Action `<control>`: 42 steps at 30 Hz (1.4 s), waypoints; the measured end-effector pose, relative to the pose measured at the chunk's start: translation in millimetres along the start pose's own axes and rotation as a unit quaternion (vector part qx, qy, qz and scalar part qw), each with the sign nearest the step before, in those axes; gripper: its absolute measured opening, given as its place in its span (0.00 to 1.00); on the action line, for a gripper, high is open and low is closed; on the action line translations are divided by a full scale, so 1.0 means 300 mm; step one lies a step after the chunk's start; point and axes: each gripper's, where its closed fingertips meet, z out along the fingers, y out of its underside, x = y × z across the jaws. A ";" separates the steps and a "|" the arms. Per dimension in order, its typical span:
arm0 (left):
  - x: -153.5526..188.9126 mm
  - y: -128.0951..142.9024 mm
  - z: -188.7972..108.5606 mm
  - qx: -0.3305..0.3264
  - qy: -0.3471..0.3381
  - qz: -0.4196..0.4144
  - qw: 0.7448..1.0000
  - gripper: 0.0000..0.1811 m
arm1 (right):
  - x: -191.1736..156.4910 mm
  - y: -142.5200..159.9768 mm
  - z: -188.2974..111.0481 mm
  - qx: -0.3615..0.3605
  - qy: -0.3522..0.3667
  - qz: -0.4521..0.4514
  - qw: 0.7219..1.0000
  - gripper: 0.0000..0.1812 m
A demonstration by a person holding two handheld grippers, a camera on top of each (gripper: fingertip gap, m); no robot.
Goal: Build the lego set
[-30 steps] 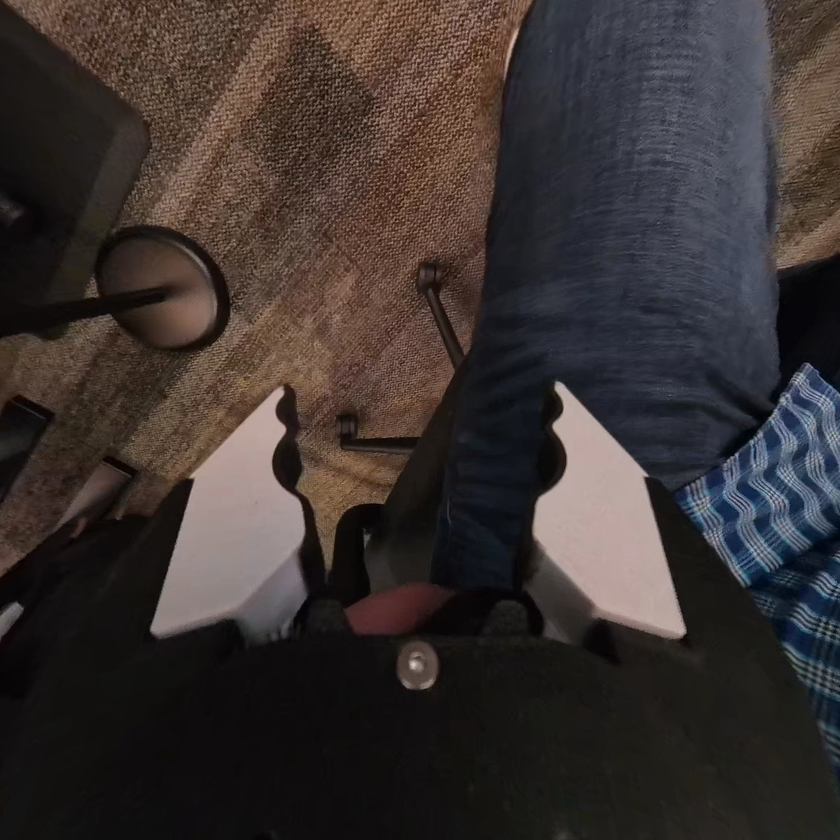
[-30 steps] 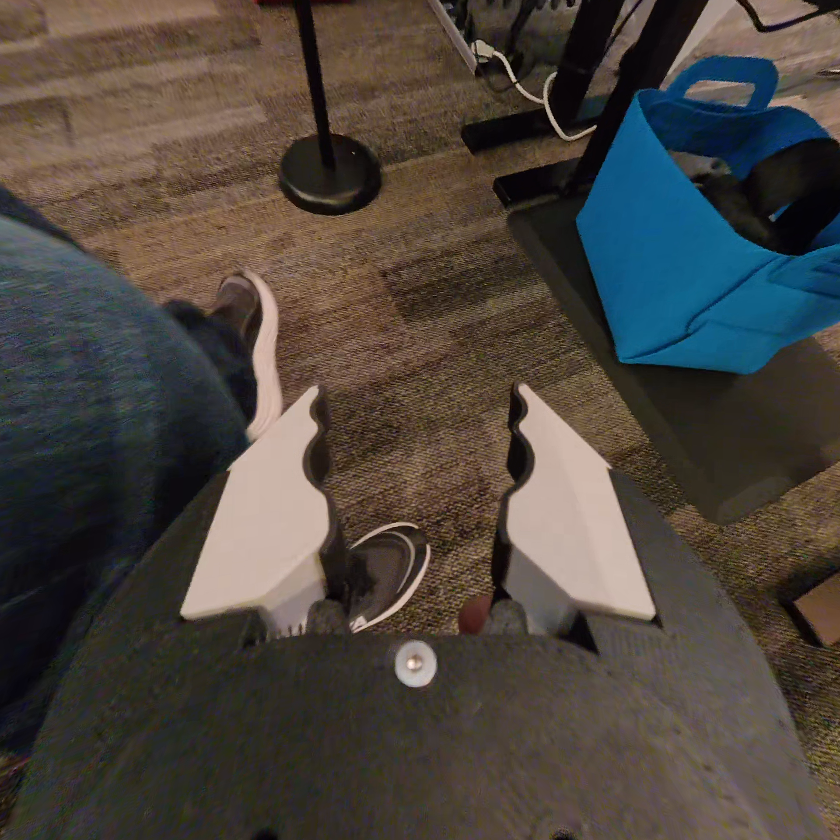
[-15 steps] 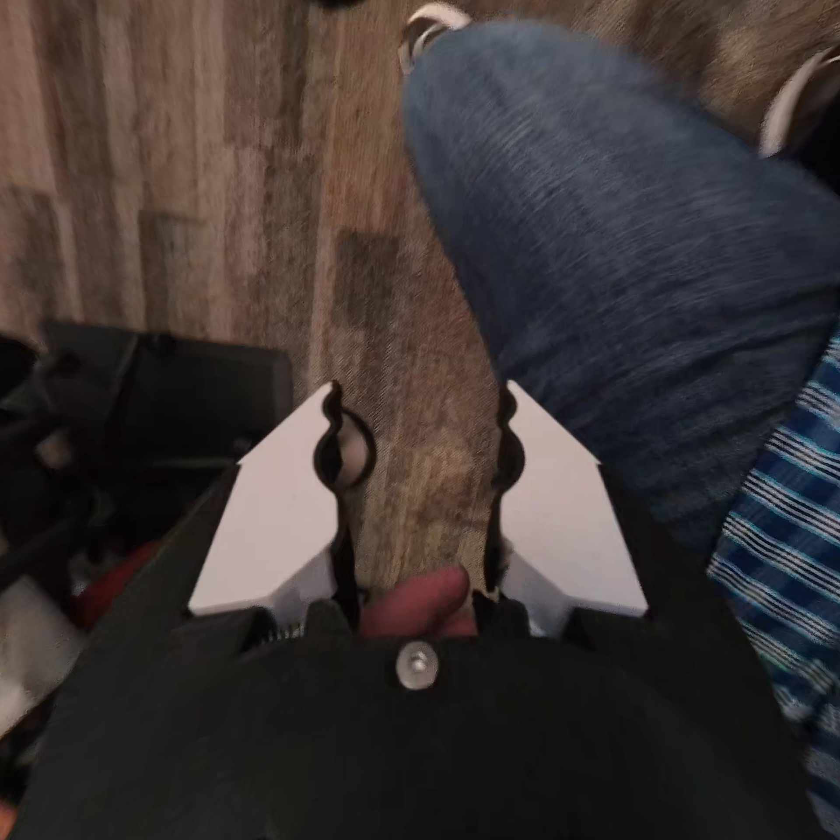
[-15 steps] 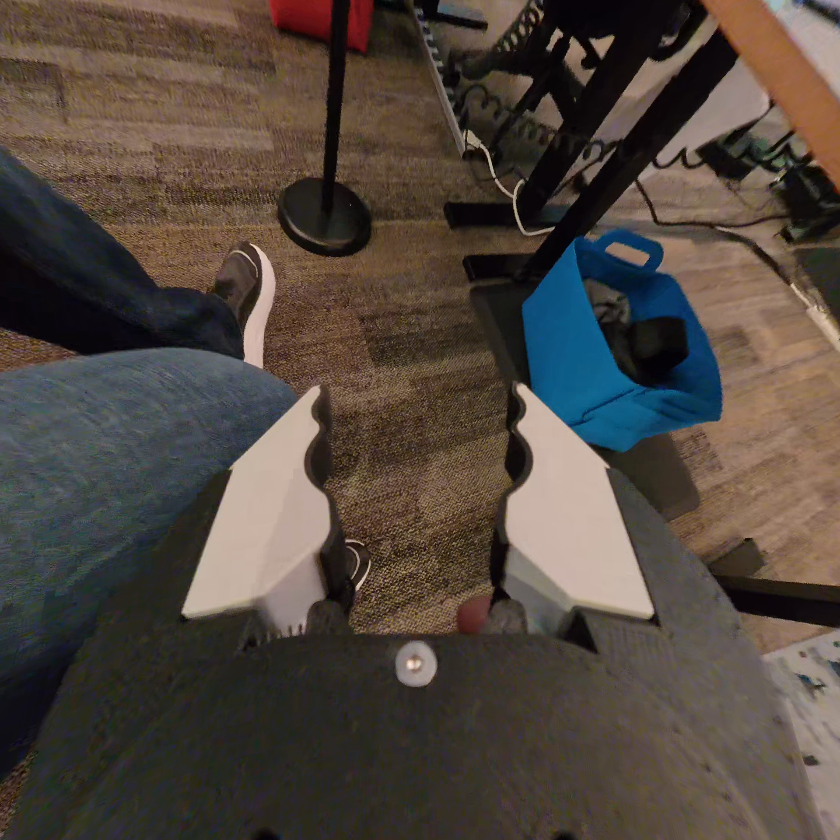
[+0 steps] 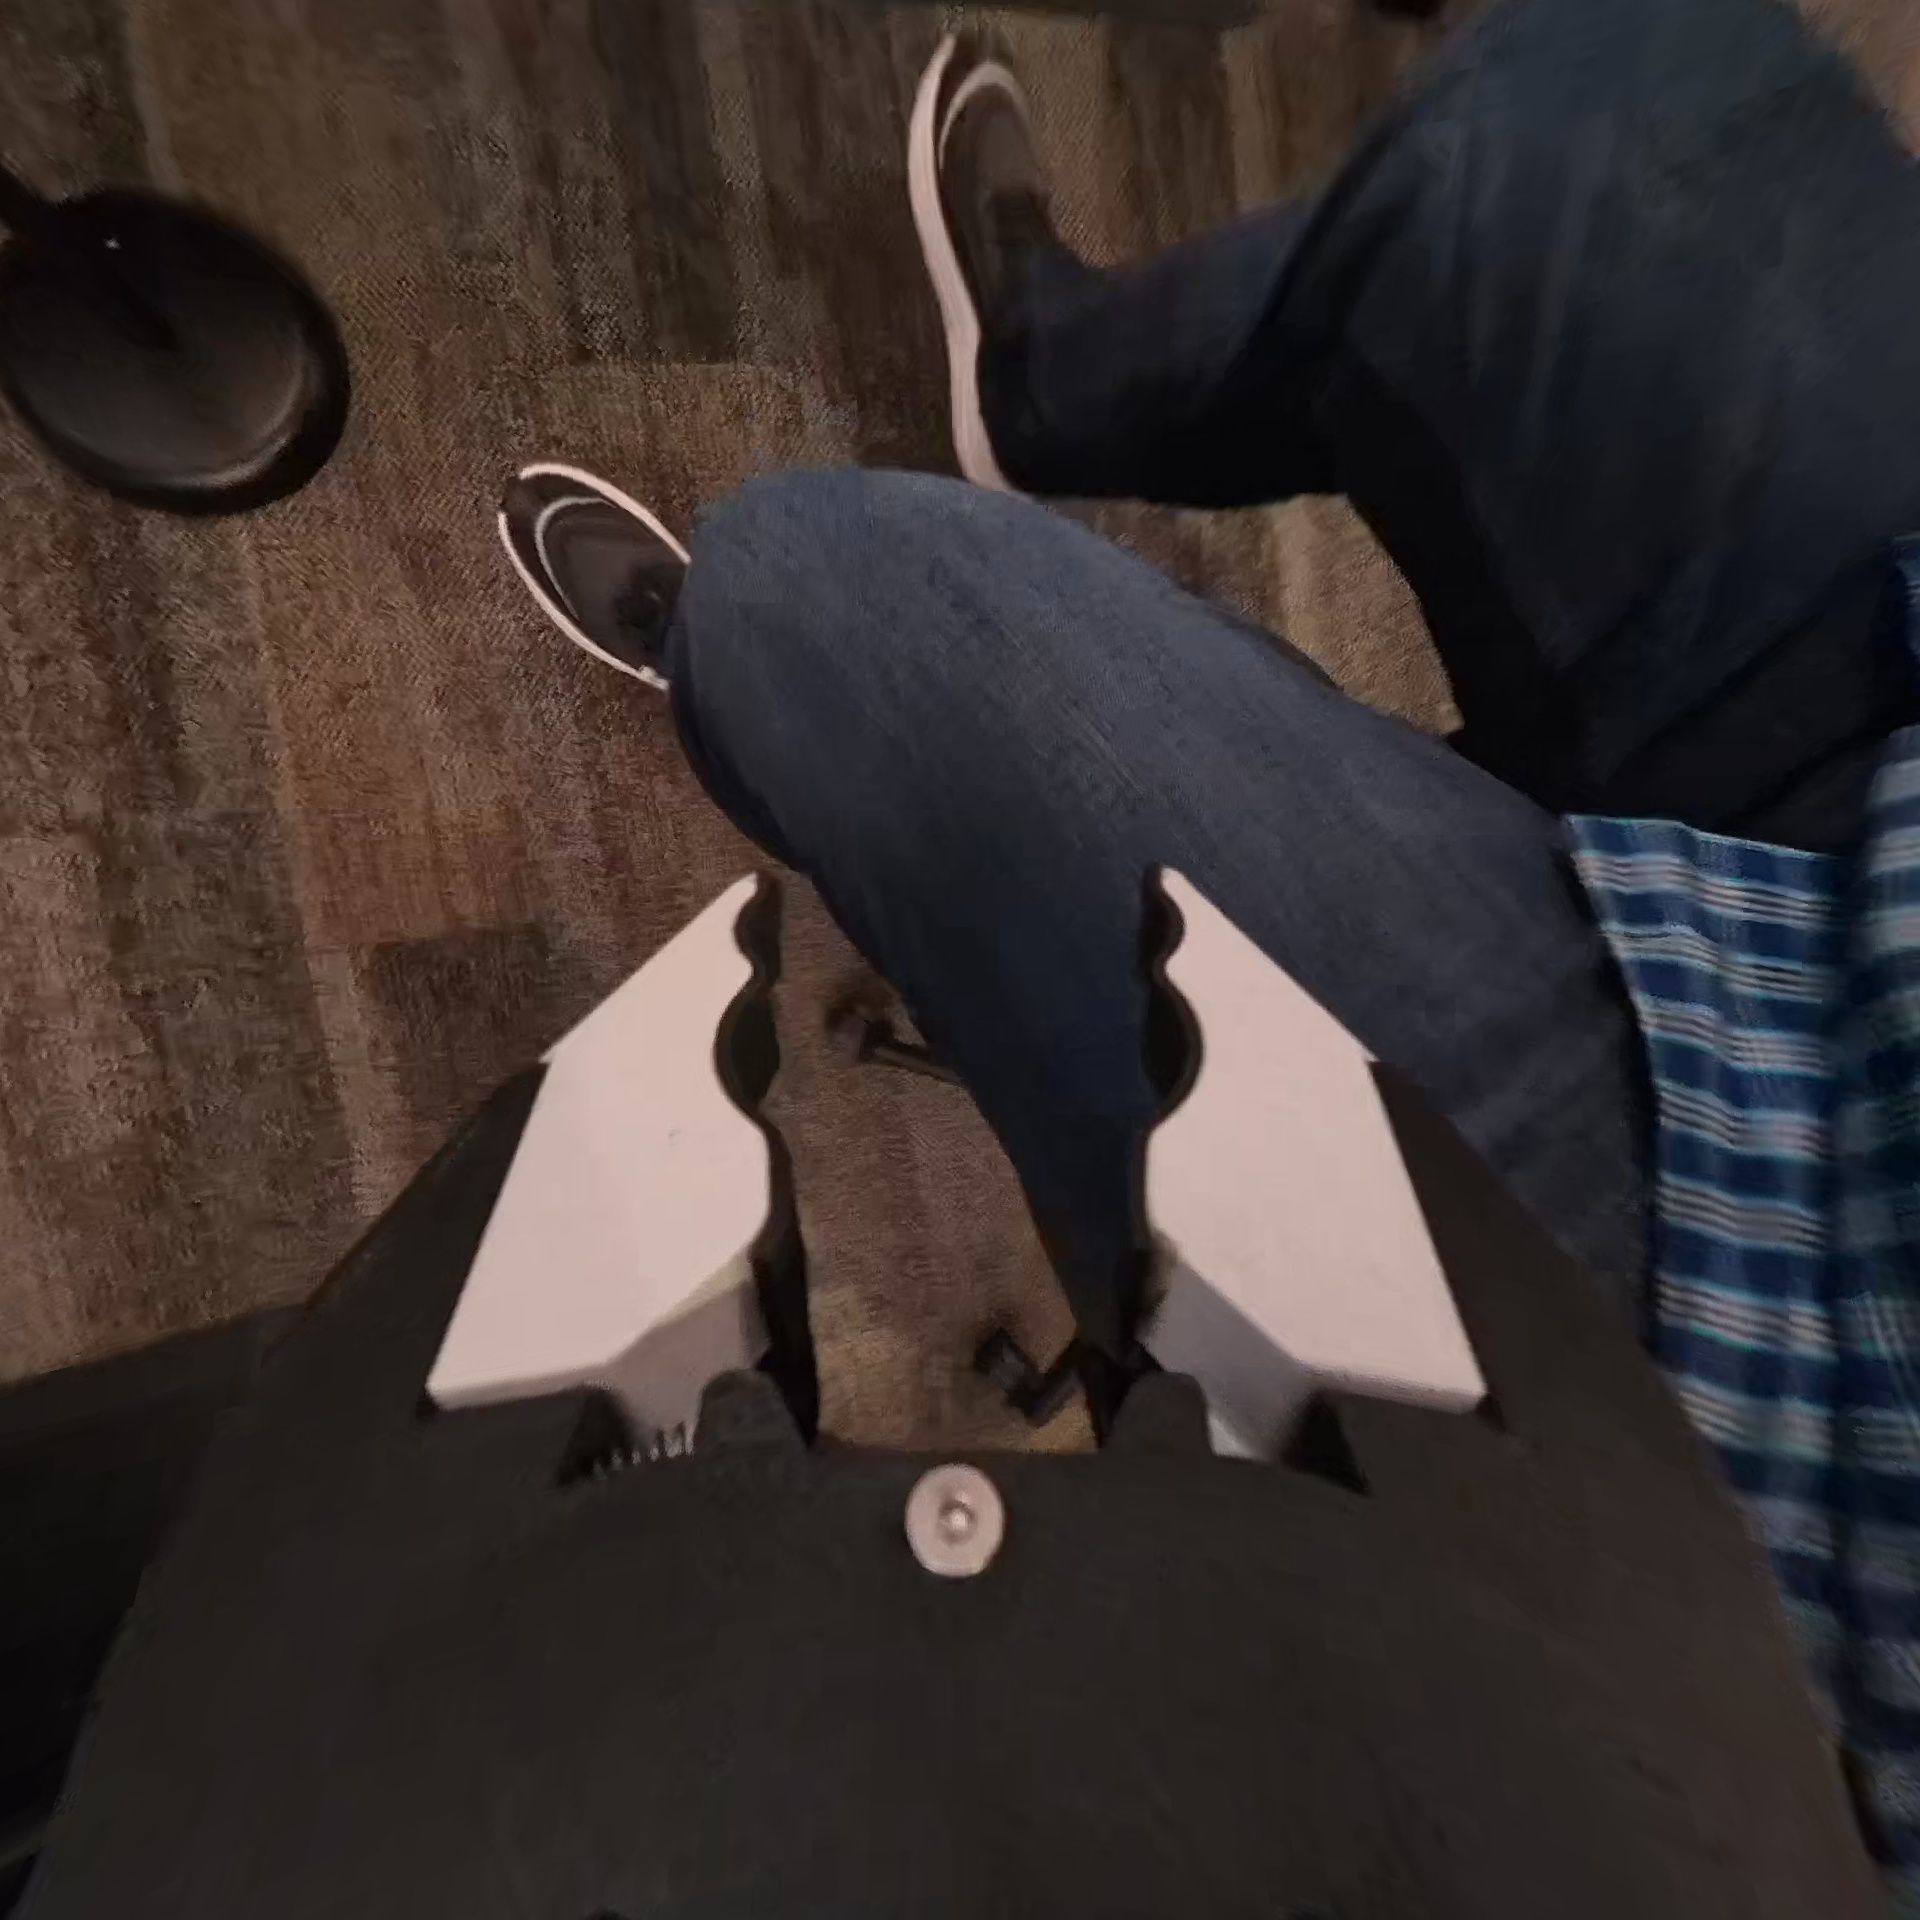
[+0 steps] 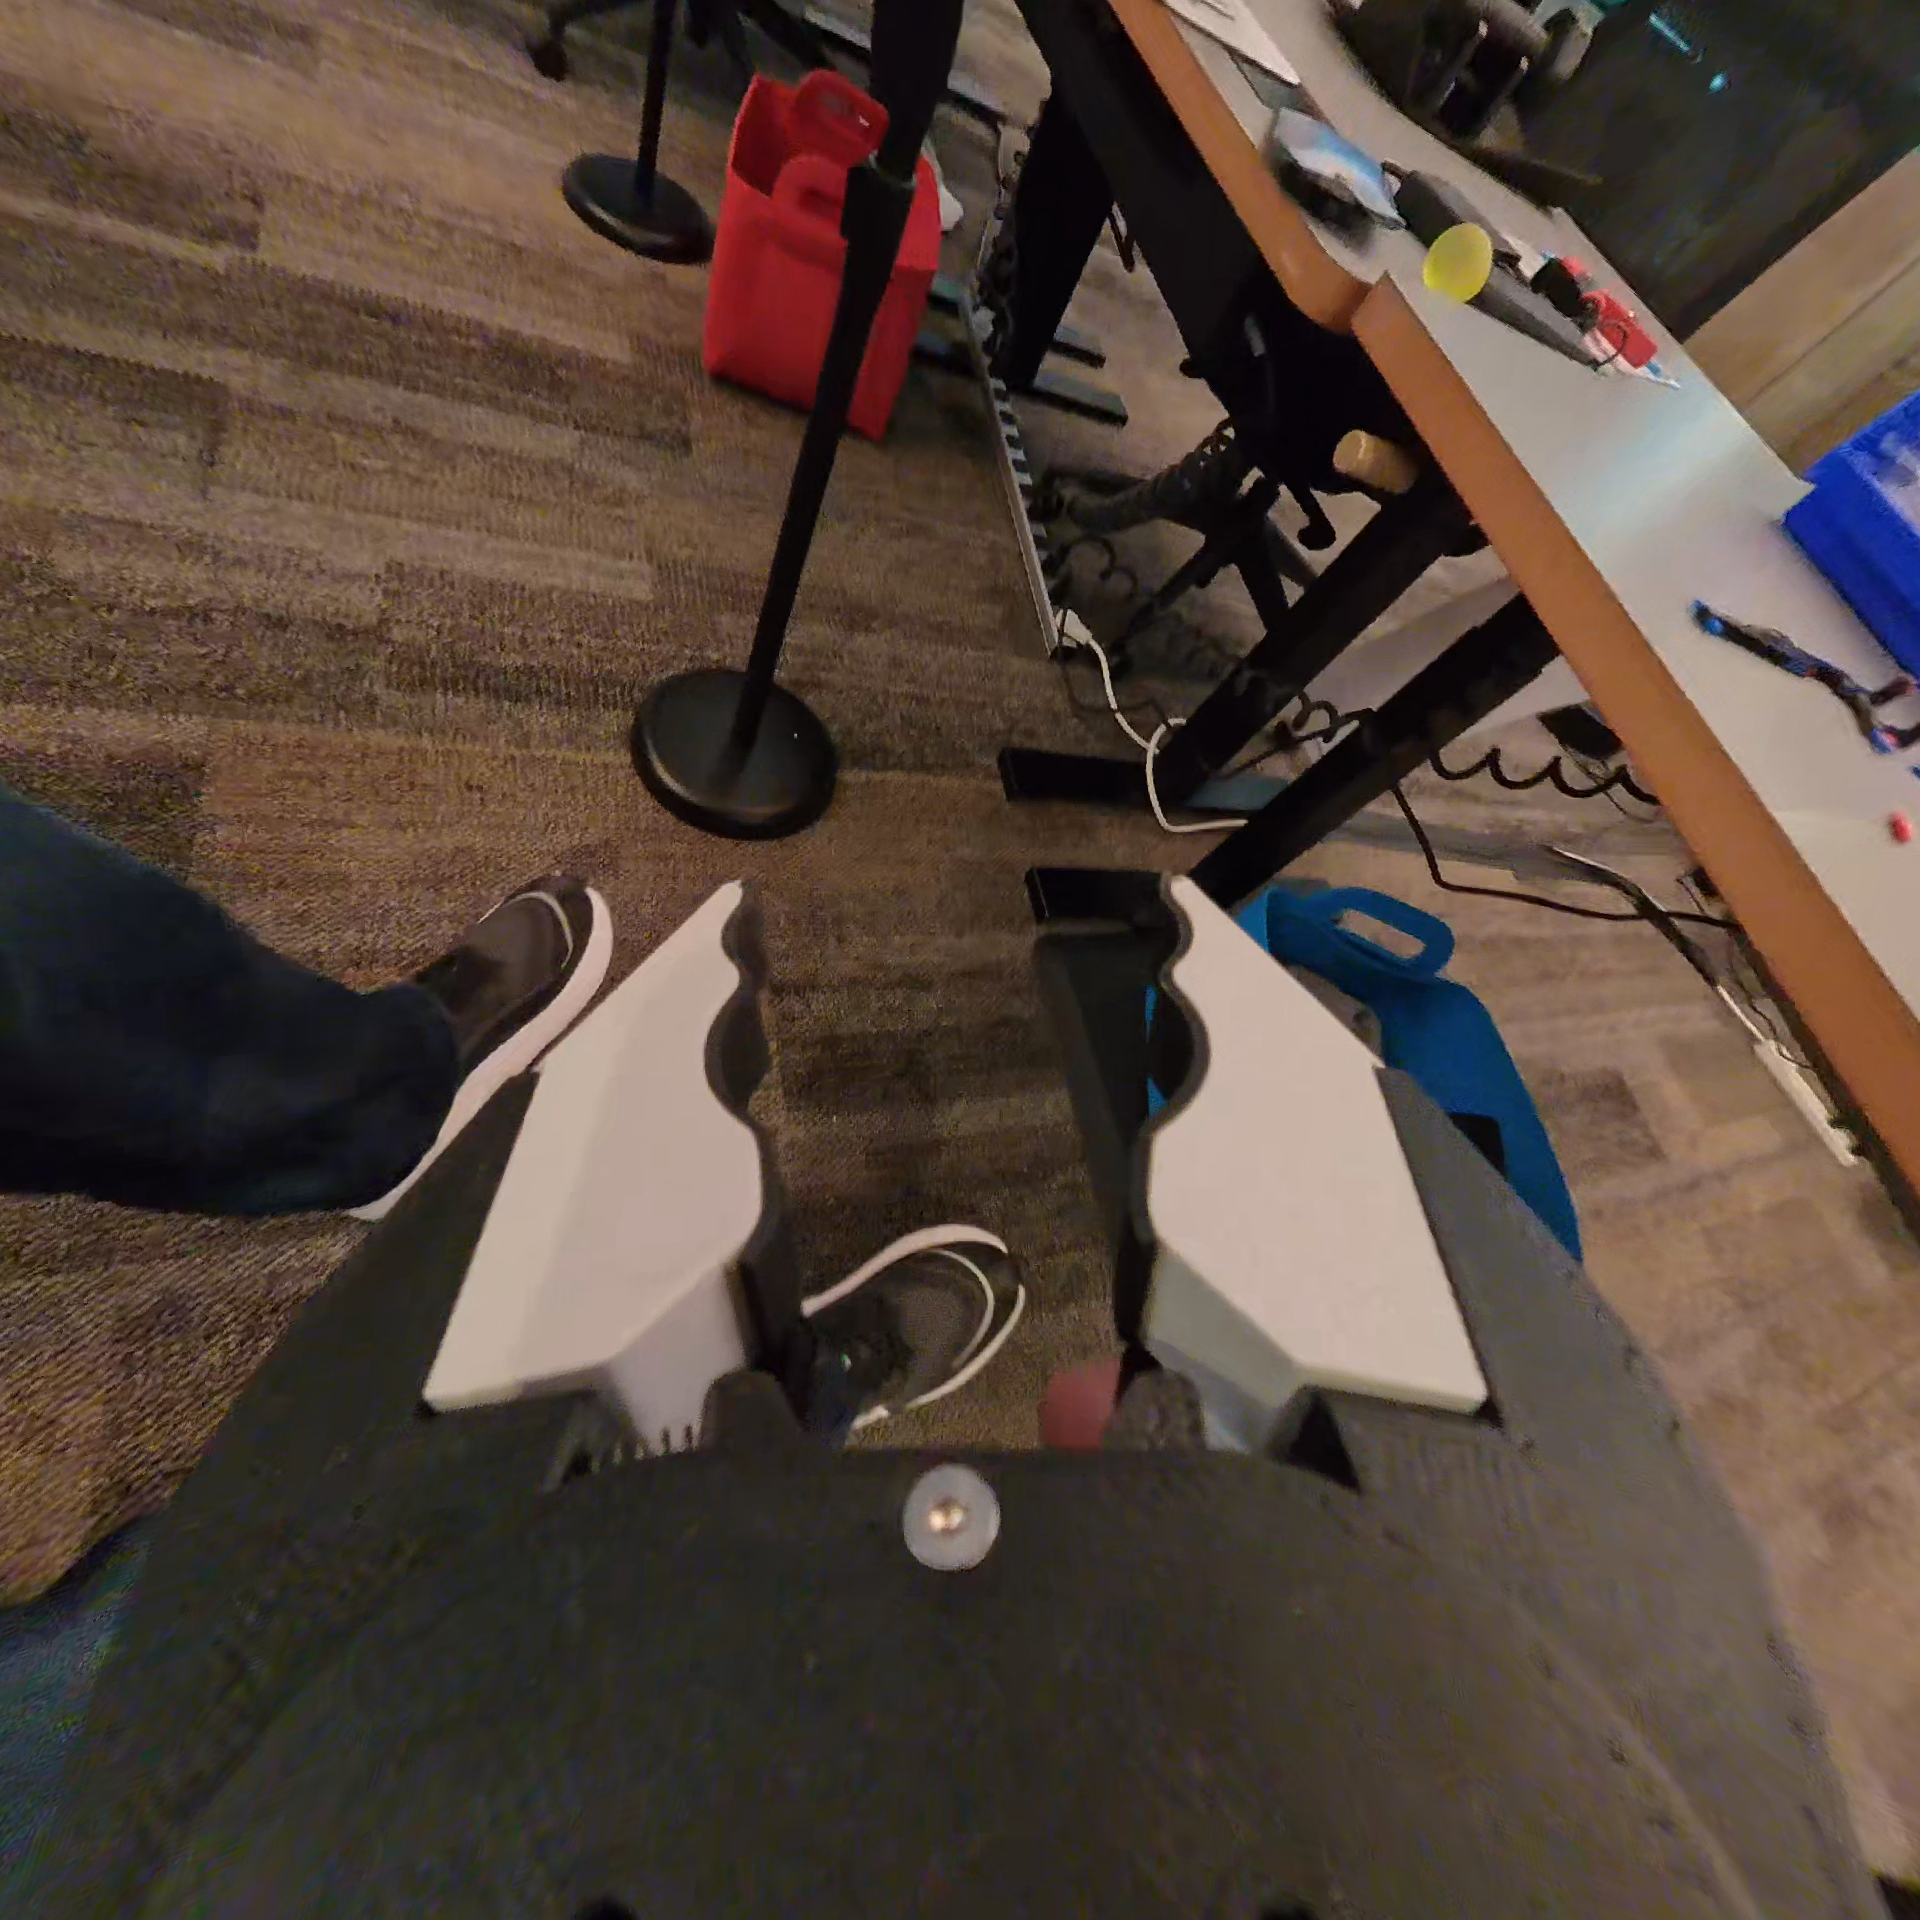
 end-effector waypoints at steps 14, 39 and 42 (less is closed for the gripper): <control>-0.248 -0.474 0.318 0.026 -0.072 -0.015 0.997 0.53 | 0.396 0.276 0.276 0.016 -0.016 0.047 0.999 0.41; -0.354 -0.986 0.309 0.131 -0.044 0.037 0.990 0.60 | 1.193 0.114 0.324 -0.009 0.105 0.027 0.994 0.48; -0.379 -1.043 0.358 0.129 -0.034 0.062 0.989 0.59 | 1.260 0.190 0.386 -0.009 0.111 0.045 0.993 0.49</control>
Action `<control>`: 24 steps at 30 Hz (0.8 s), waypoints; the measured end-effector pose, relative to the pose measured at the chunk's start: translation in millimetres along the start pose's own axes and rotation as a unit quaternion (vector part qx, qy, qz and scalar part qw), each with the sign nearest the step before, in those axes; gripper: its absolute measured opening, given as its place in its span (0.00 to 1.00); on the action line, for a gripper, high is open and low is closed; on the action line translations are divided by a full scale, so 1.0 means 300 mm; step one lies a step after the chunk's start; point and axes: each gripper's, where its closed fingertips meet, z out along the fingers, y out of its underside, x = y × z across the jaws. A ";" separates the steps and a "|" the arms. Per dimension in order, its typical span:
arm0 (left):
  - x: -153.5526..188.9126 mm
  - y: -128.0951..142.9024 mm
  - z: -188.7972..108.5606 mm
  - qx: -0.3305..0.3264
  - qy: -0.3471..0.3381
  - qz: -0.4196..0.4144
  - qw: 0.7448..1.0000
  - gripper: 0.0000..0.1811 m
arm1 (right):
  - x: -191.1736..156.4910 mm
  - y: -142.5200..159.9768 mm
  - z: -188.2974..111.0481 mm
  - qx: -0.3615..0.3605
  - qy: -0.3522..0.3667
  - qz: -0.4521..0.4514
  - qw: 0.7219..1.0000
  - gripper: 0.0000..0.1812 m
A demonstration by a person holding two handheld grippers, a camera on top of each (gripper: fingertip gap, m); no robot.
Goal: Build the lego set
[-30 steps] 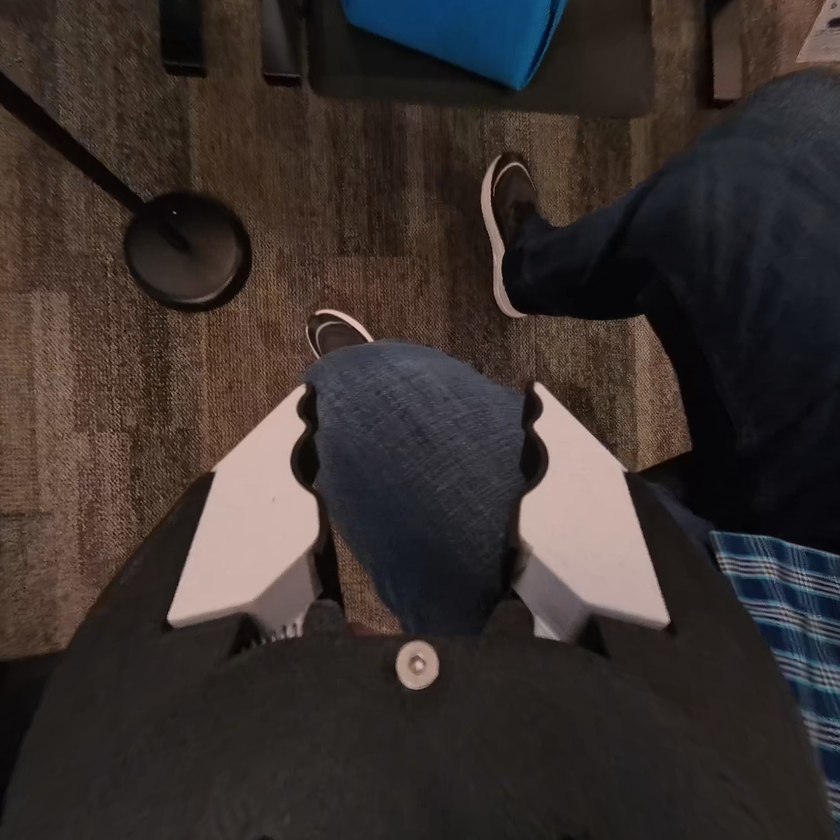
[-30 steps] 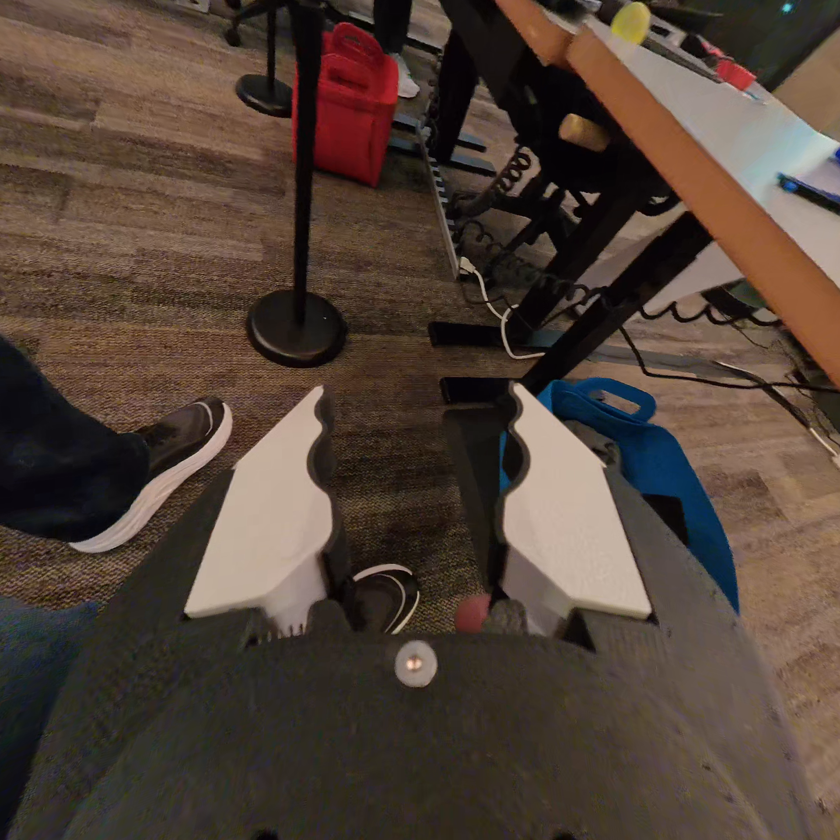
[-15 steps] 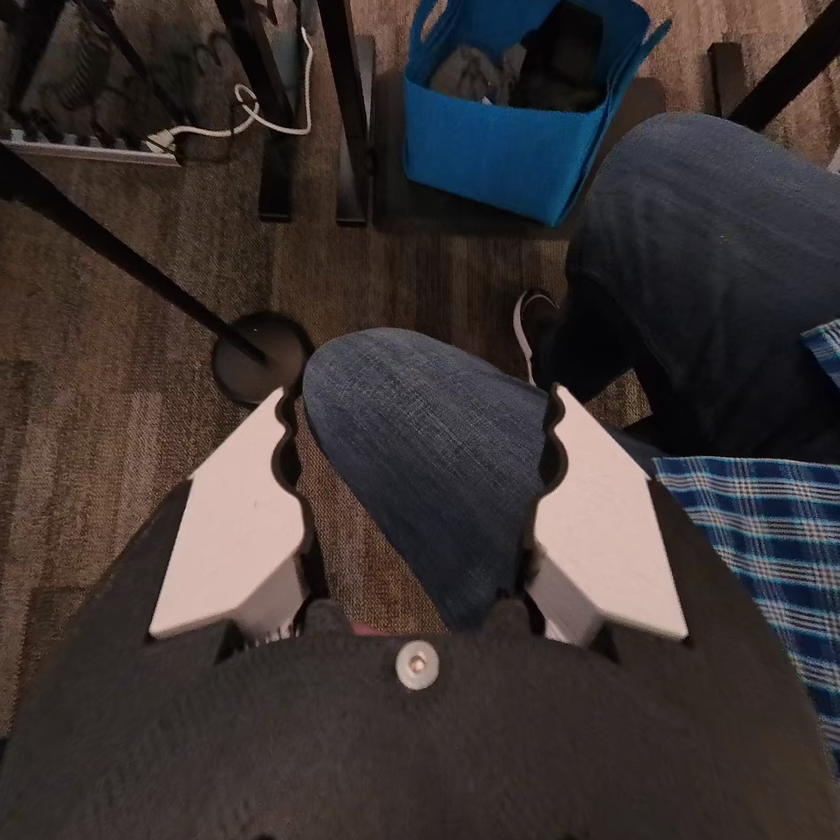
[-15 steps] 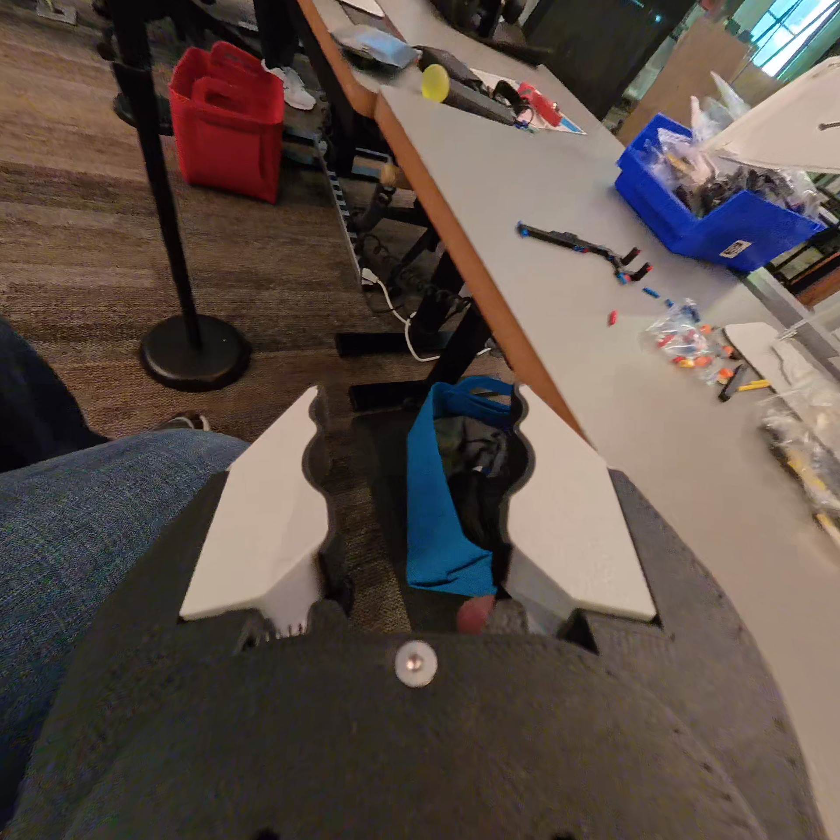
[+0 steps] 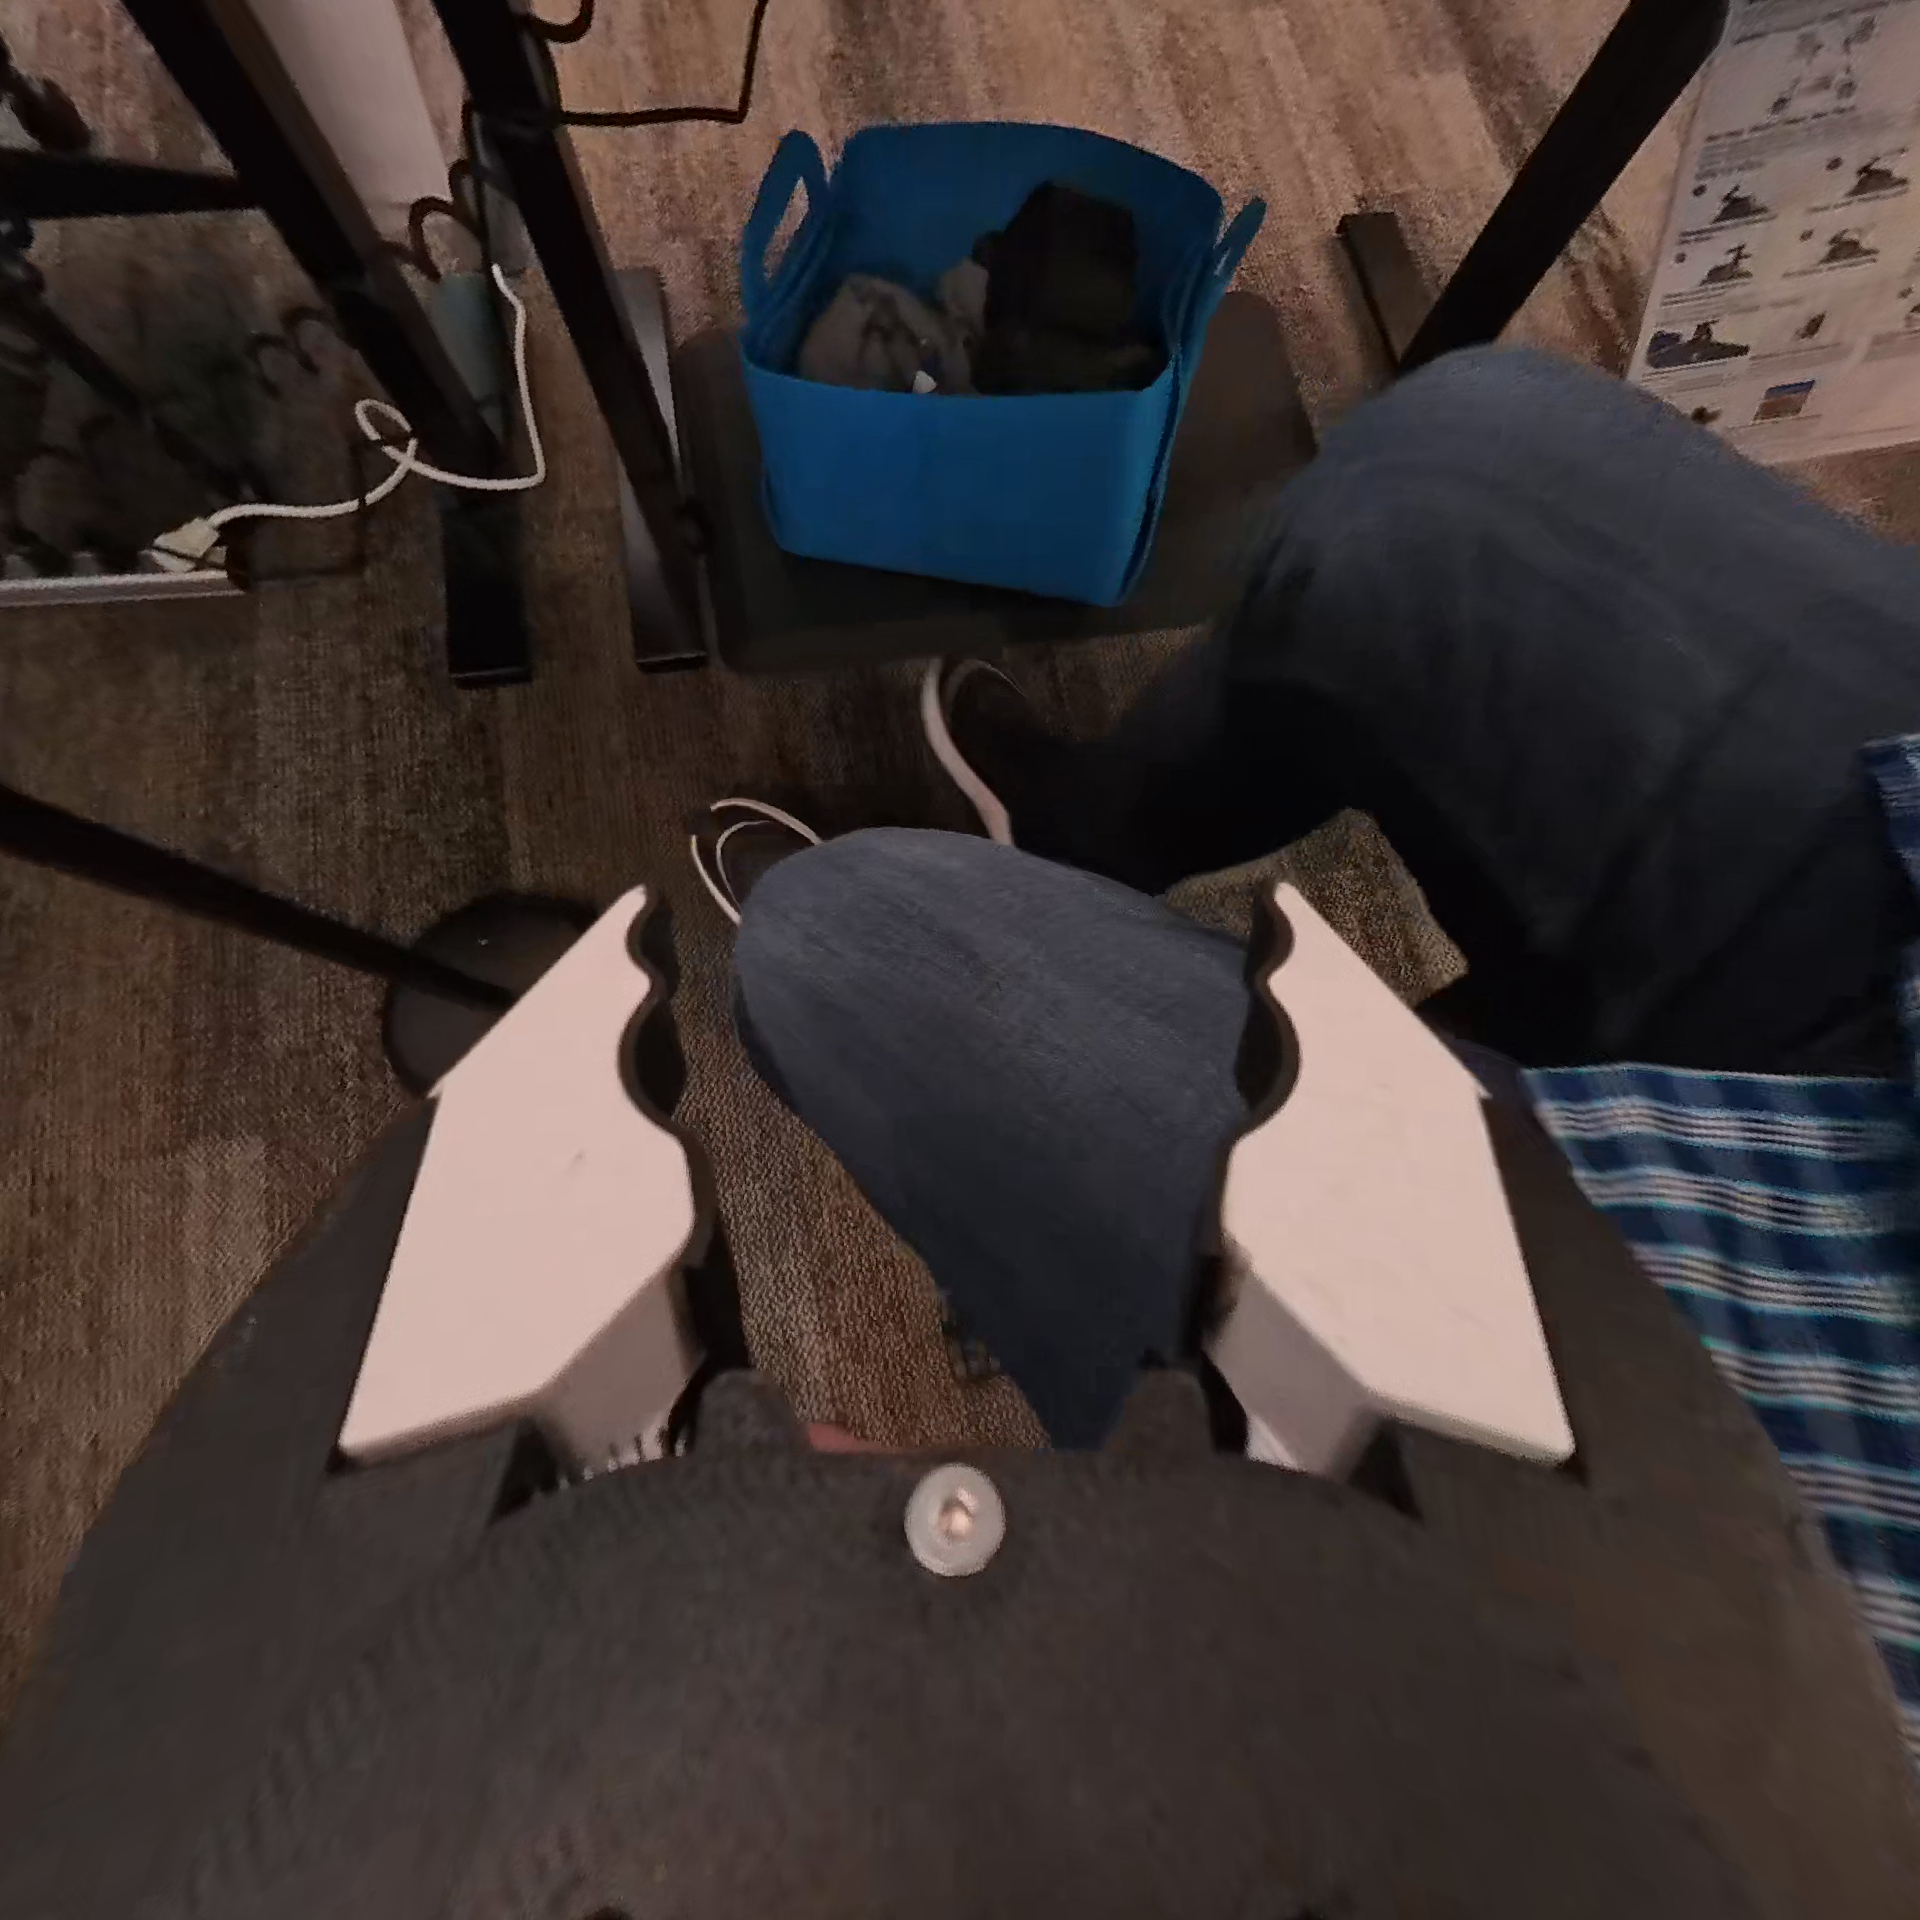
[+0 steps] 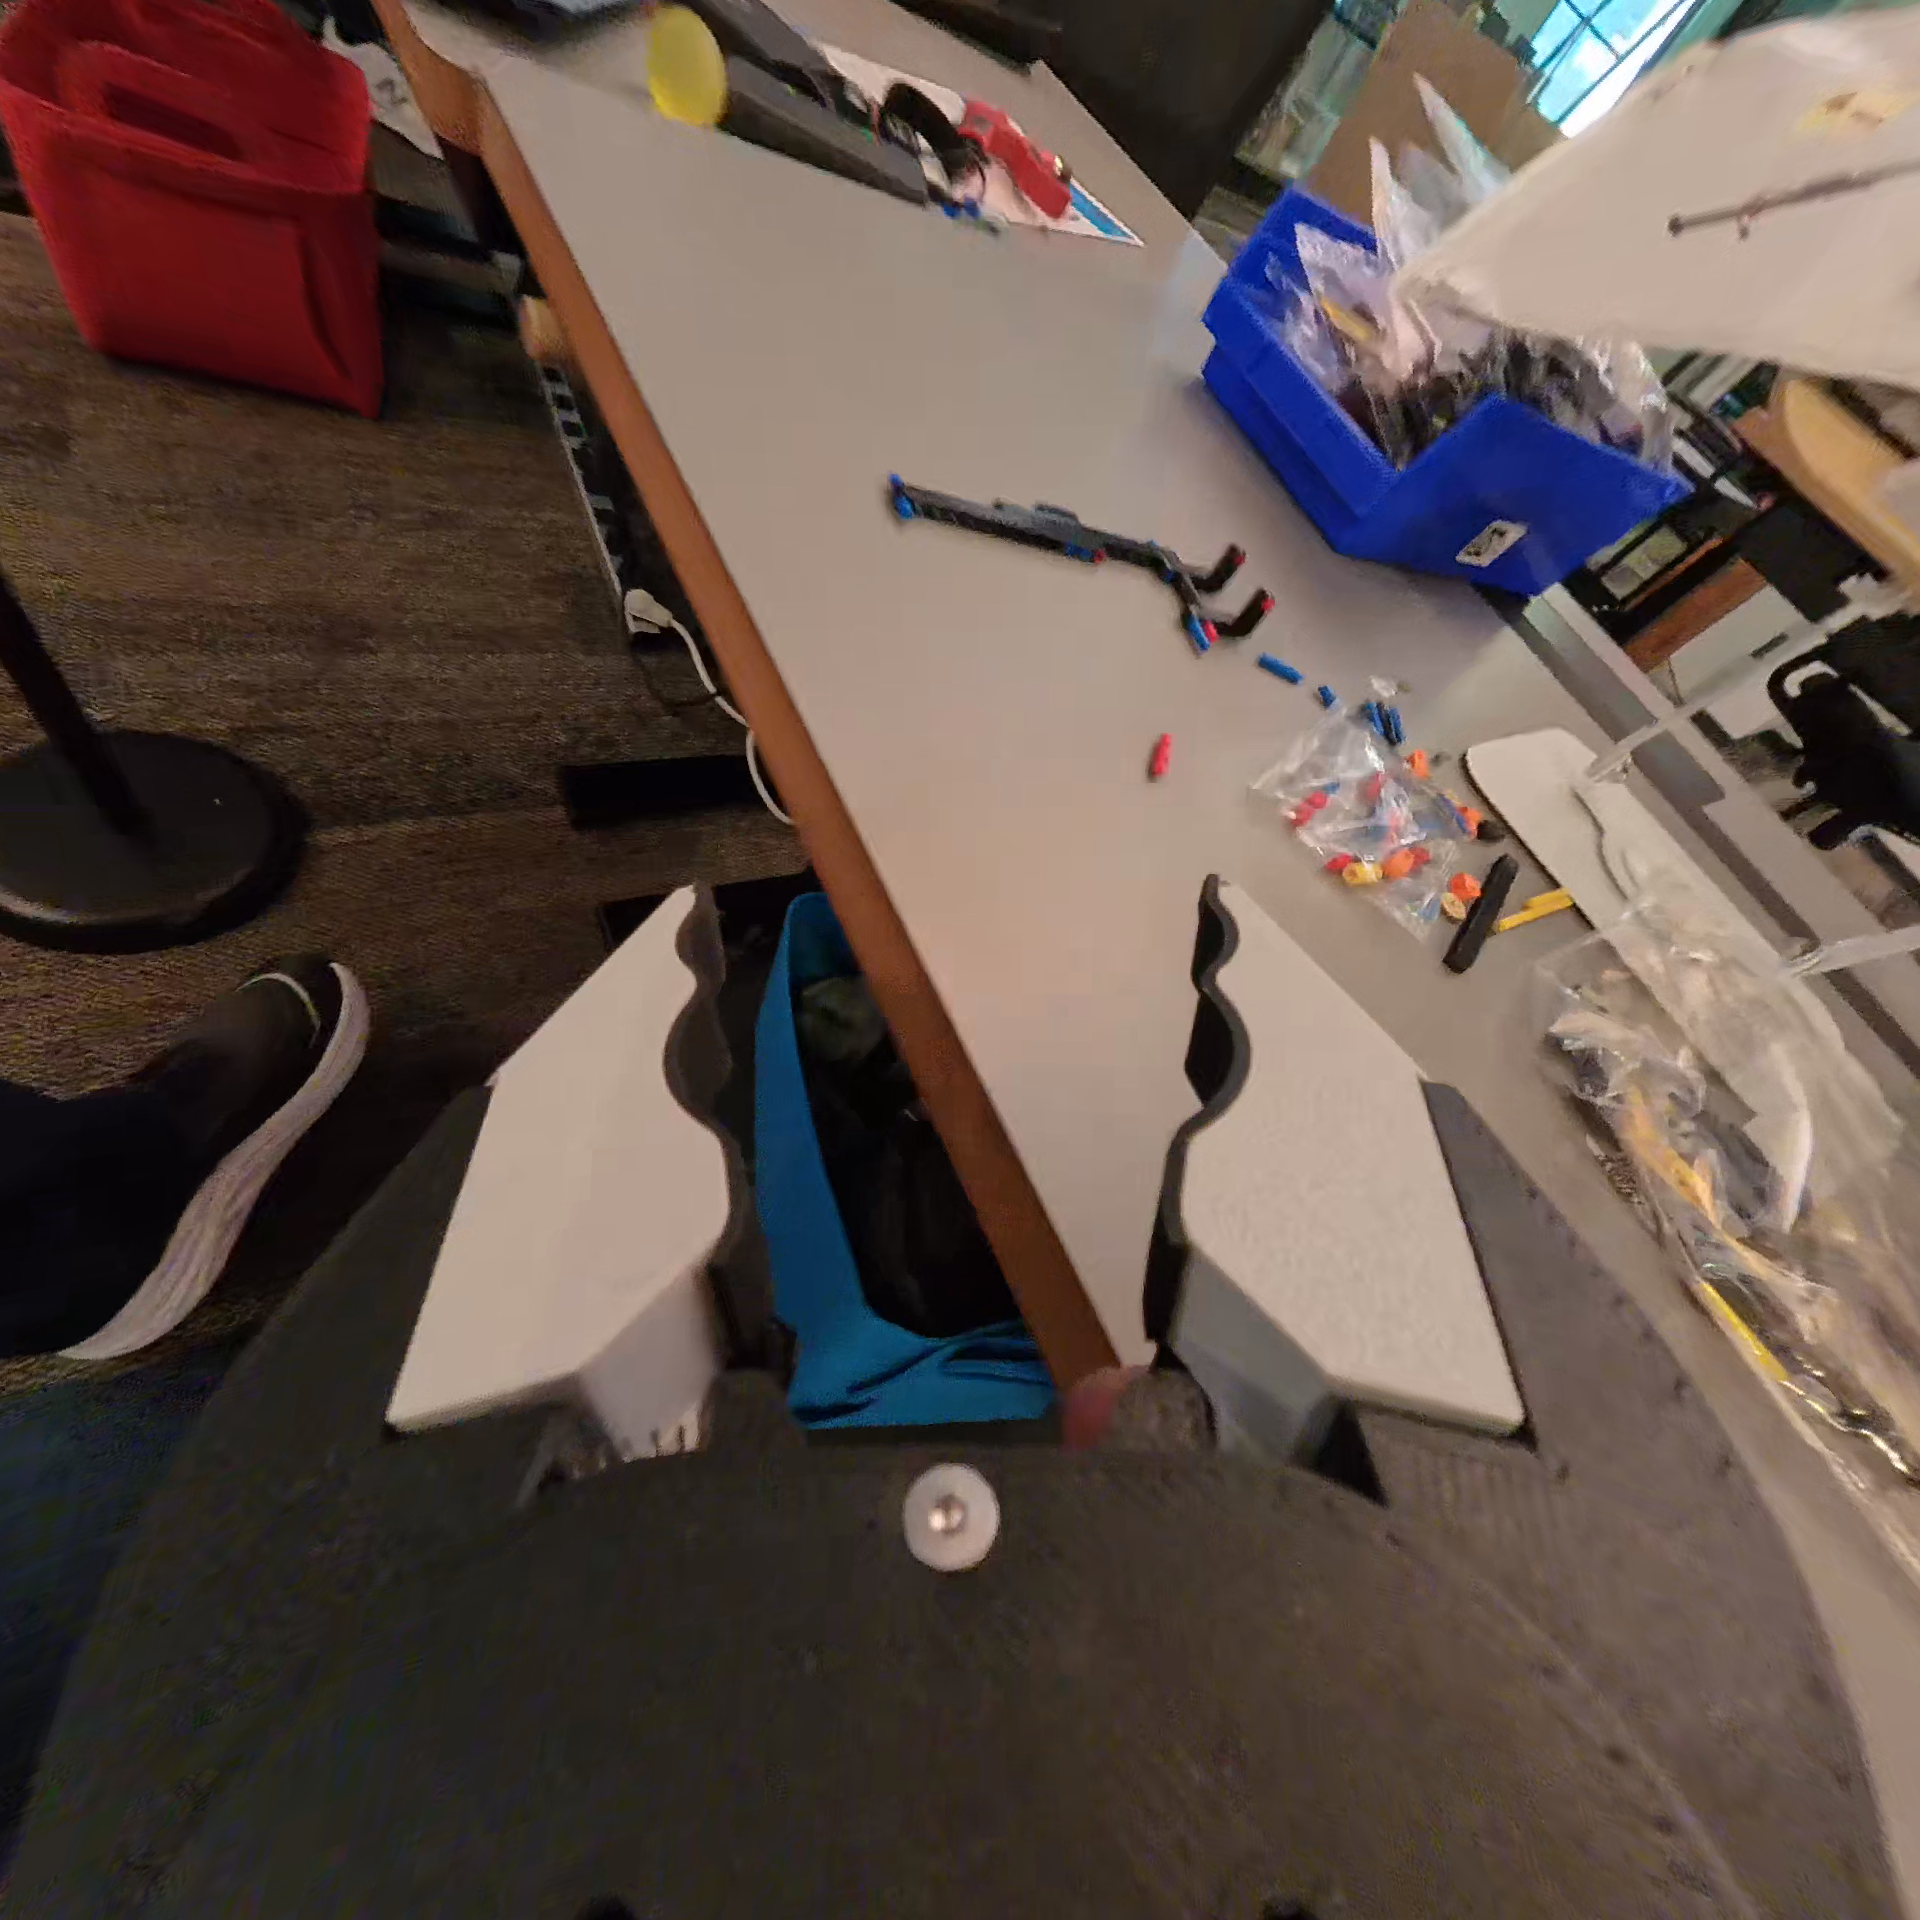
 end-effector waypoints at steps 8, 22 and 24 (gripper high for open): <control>-0.156 -0.224 0.349 0.003 0.002 -0.018 1.000 0.65 | 0.180 0.076 0.156 -0.004 -0.077 0.079 0.994 0.56; -0.250 -0.947 0.837 0.045 0.031 0.087 0.995 0.74 | 0.326 0.141 0.241 -0.058 -0.143 0.051 0.987 0.75; -0.257 -1.032 0.900 0.048 0.039 0.093 0.994 0.73 | 0.314 0.123 0.272 -0.061 -0.162 0.036 0.984 0.75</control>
